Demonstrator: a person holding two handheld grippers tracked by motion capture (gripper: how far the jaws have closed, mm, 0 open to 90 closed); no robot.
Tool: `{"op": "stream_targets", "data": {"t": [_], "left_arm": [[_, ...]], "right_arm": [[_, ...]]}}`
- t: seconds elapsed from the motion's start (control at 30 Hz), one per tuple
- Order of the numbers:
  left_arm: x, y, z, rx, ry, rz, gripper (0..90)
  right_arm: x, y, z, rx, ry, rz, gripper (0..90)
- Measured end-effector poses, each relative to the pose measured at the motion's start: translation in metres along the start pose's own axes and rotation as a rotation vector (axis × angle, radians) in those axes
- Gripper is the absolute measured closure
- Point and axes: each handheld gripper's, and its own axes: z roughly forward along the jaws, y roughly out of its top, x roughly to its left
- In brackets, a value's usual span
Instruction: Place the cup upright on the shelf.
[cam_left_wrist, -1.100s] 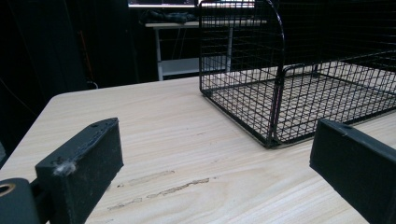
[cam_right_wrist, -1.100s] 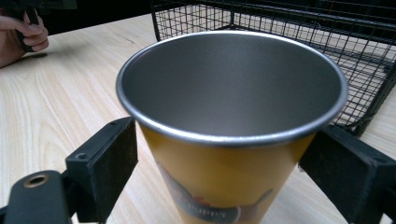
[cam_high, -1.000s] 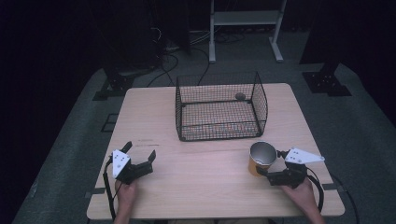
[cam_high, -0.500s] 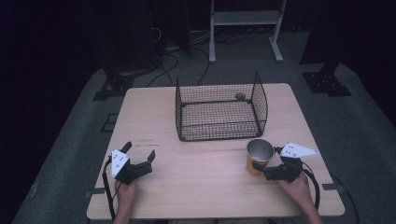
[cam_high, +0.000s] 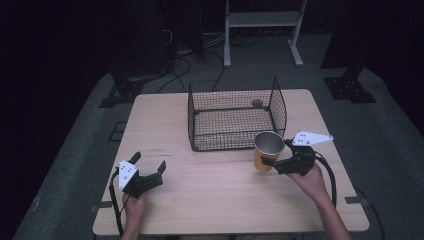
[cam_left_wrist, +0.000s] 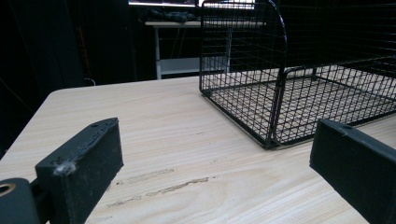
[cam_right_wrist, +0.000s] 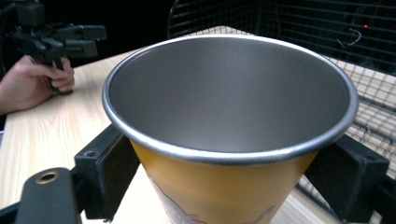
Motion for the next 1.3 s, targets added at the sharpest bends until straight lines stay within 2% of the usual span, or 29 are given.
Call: {"op": "stream_targets", "data": {"t": [0.27, 0.37, 0.5, 0.57, 0.9, 1.2, 1.3], "left_arm": [[-0.001, 0.0, 0.0, 0.001, -0.003, 0.004, 2.0], [0.0, 0.0, 0.0, 0.001, -0.001, 0.003, 2.0], [0.0, 0.0, 0.0, 0.002, 0.0, 0.0, 2.0], [0.0, 0.0, 0.0, 0.0, -0.002, -0.004, 2.0], [0.001, 0.0, 0.0, -0.002, -0.002, -0.01, 2.0], [0.002, 0.0, 0.0, -0.002, -0.001, -0.012, 2.0], [0.002, 0.0, 0.0, -0.002, -0.002, -0.012, 2.0]], "right_arm": [[-0.008, 0.026, 0.01, -0.004, 0.042, -0.013, 14.7], [-0.014, 0.045, 0.015, -0.009, 0.062, -0.024, 14.6], [-0.017, 0.056, 0.019, -0.013, 0.07, -0.026, 14.7], [-0.024, 0.067, 0.025, -0.003, 0.074, -0.031, 14.7], [-0.046, 0.091, 0.05, 0.019, 0.077, -0.023, 14.6], [-0.06, 0.106, 0.072, 0.03, 0.078, -0.034, 14.6], [-0.064, 0.11, 0.081, 0.051, 0.087, -0.035, 14.6]]}}
